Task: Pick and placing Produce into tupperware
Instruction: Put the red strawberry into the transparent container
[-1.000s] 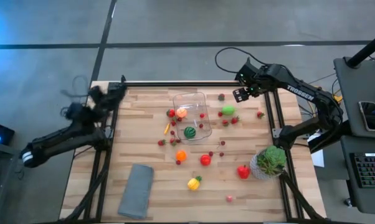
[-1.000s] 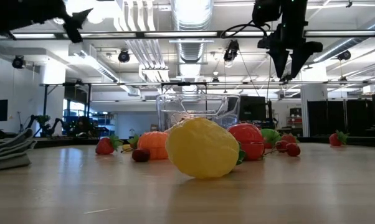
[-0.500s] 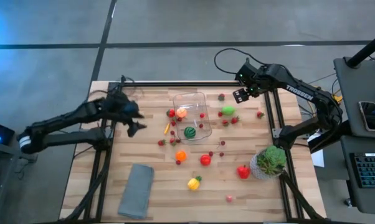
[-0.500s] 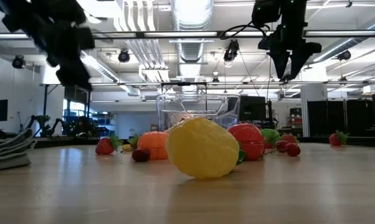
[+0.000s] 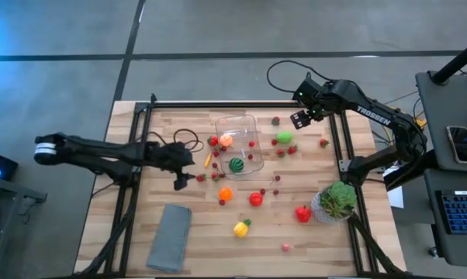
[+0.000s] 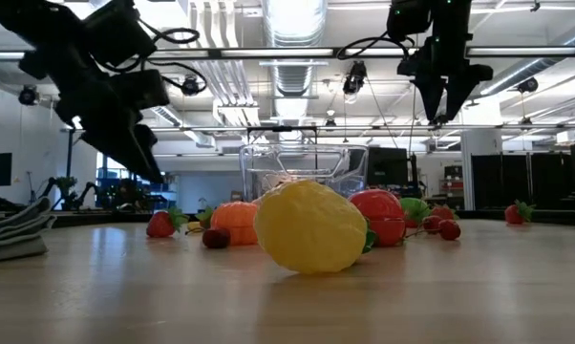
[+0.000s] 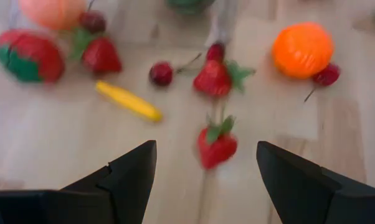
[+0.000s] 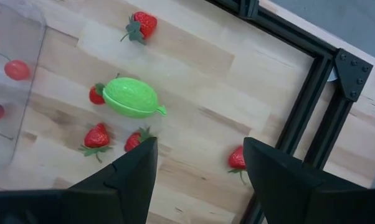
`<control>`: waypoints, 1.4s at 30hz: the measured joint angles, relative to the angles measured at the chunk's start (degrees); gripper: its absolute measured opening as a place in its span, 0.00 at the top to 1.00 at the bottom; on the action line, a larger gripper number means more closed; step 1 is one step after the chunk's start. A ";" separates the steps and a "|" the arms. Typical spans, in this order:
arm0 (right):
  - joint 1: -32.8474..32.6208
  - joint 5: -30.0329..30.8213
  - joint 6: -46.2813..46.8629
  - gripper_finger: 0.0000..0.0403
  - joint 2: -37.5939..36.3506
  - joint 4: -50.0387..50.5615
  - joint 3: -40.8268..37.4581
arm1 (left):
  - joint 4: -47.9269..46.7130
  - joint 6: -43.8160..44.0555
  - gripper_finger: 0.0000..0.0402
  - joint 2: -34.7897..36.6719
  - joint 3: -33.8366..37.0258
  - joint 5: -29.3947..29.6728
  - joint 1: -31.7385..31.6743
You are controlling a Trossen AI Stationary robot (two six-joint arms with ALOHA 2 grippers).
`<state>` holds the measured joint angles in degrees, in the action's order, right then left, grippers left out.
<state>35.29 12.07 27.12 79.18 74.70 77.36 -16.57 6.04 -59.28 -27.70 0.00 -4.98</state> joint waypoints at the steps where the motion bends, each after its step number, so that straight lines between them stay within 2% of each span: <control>1: 0.00 -0.02 -0.31 0.43 0.00 -0.02 0.00 | 2.34 -0.33 0.35 -1.26 -0.07 -0.03 0.44; 9: 0.00 -0.02 -0.79 0.43 0.00 0.11 0.00 | 5.78 -0.47 0.35 -12.51 -0.60 -1.77 3.20; 18: 0.00 -0.02 -1.73 0.43 0.00 0.25 -0.02 | 10.50 -0.41 0.35 -17.55 -1.24 0.12 3.15; 24: 0.00 -0.02 -2.95 0.43 -0.02 0.24 -0.02 | 10.47 -0.41 0.44 -20.54 -1.34 0.75 3.15; 34: 0.00 0.01 -4.24 0.43 -0.02 0.24 -0.02 | 9.97 -0.39 0.69 -19.58 -1.43 2.96 3.22; 39: 0.00 0.00 -4.44 0.43 -0.02 0.24 -0.02 | 9.78 -0.49 0.70 -14.47 -3.01 6.02 3.20; 42: 0.00 0.00 -4.44 0.43 -0.02 0.26 -0.02 | 9.80 -3.29 0.68 -9.87 -5.07 12.36 2.56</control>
<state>35.29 12.08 22.68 79.15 74.96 77.34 -6.78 2.75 -69.15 -32.78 12.36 -2.42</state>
